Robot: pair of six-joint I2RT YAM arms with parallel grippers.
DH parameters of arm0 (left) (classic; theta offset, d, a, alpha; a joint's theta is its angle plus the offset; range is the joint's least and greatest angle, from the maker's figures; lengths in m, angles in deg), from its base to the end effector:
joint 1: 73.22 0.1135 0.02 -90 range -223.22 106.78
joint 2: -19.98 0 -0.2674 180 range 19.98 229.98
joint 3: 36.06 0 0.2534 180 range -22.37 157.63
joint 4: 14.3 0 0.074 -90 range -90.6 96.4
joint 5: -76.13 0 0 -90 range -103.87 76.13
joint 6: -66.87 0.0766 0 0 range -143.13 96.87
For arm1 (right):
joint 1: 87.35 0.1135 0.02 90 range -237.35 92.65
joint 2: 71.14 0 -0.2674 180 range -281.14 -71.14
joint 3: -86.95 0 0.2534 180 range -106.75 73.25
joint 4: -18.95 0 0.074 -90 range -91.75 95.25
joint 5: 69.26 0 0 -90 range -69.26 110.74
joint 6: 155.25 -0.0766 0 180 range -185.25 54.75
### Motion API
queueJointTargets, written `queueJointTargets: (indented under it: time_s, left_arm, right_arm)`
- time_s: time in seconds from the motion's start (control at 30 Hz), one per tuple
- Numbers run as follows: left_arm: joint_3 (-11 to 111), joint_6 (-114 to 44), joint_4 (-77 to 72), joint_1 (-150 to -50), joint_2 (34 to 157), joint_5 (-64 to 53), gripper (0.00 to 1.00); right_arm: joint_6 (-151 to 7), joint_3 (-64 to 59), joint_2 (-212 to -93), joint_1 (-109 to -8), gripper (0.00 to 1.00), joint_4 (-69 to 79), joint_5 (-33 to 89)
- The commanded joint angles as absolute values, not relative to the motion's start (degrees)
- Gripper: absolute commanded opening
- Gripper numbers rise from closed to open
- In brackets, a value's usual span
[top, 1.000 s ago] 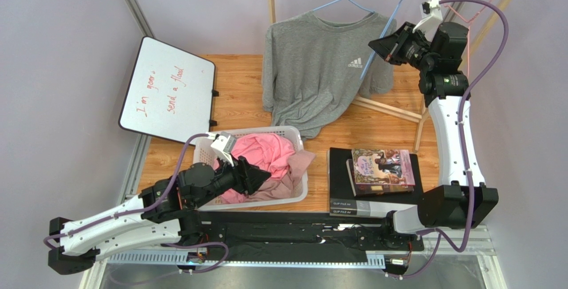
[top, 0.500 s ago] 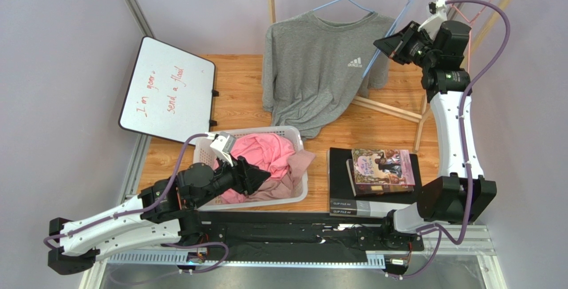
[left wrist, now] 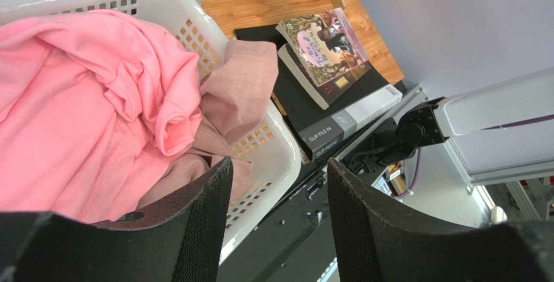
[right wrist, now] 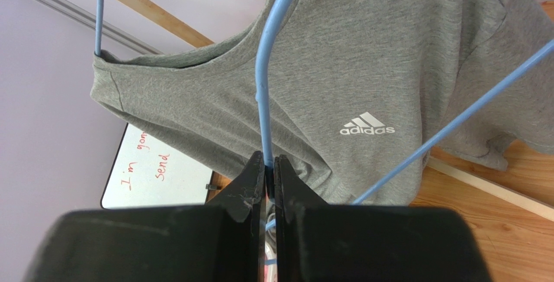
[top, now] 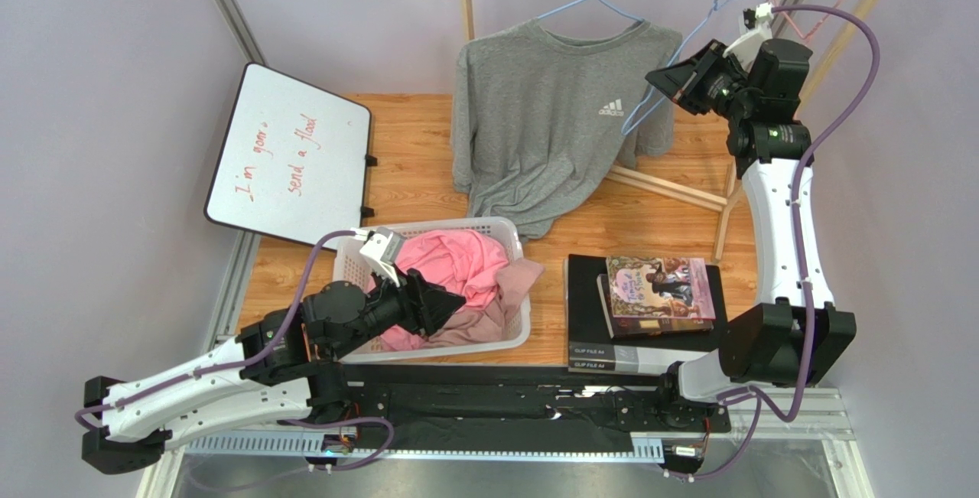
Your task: Remove the t-shirt from the hanger
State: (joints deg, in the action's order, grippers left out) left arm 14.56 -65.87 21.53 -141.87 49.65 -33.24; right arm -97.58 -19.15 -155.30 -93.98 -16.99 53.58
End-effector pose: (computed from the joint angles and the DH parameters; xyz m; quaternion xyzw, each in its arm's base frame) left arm 0.0840 -0.1450 0.2989 0.0752 0.7845 -0.4212 0.4488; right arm 0.3645 -0.0005 0.4407 0.0880 0.7706 0.3485 0.5262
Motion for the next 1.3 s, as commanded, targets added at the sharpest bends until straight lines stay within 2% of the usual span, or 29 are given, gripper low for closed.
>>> queueJointTargets:
  time_s: [0.0, 0.07, 0.1, 0.17, 0.2, 0.27, 0.3, 0.43, 0.53, 0.7, 0.83, 0.9, 1.13, 1.27]
  left_arm:
    - [15.2, -66.6, 21.3, -142.0, 49.1, -32.9, 0.61]
    - [15.1, -66.6, 21.3, -142.0, 49.0, -32.8, 0.61]
    - [15.0, -66.7, 21.3, -142.0, 48.8, -32.7, 0.61]
    - [14.9, -66.8, 21.2, -142.0, 48.5, -32.6, 0.61]
    - [14.7, -66.8, 21.2, -142.0, 48.5, -32.6, 0.61]
    - [14.6, -66.9, 21.0, -142.0, 48.4, -32.6, 0.61]
    - [14.3, -66.8, 20.9, -142.0, 48.4, -32.6, 0.61]
    - [13.7, -66.8, 19.3, -142.0, 48.8, -32.4, 0.61]
    - [13.3, -66.8, 18.3, -142.0, 49.6, -32.0, 0.61]
    - [12.8, -66.6, 17.2, -142.0, 50.5, -31.3, 0.61]
    - [11.9, -66.8, 16.4, -142.0, 50.0, -31.3, 0.61]
    - [11.1, -67.1, 16.0, -142.0, 49.9, -31.4, 0.61]
    - [8.5, -67.7, 14.7, -142.0, 48.1, -29.6, 0.61]
    - [4.4, -67.2, 10.4, -142.0, 44.8, -26.2, 0.62]
  right_arm:
    - [-99.0, -17.7, -153.1, -94.1, 0.19, -18.5, 52.8]
    - [-98.1, -17.8, -152.3, -94.1, 0.36, -20.2, 51.5]
    - [-97.3, -18.7, -151.9, -93.8, 0.49, -21.6, 50.1]
    - [-93.6, -20.0, -150.6, -93.1, 0.59, -26.7, 44.8]
    - [-92.4, -21.1, -150.2, -92.3, 0.77, -28.7, 43.3]
    - [-88.7, -22.2, -148.2, -91.2, 0.82, -34.0, 37.5]
    - [-87.6, -22.5, -147.5, -89.7, 0.99, -35.6, 35.3]
    - [-82.7, -23.5, -143.6, -83.9, 1.0, -44.4, 18.6]
    - [-80.6, -23.1, -140.8, -79.7, 1.0, -47.2, 13.0]
    - [-79.7, -20.0, -135.6, -66.0, 1.0, -48.9, 4.9]
    - [-81.9, -11.2, -129.1, -54.9, 1.0, -43.5, 9.1]
    - [-83.6, -2.7, -126.3, -49.6, 1.0, -39.1, 12.1]
    - [-93.9, 25.6, -114.7, -45.5, 1.0, -11.8, 31.0]
    - [-103.1, 42.3, -106.1, -45.0, 1.0, 0.0, 34.4]
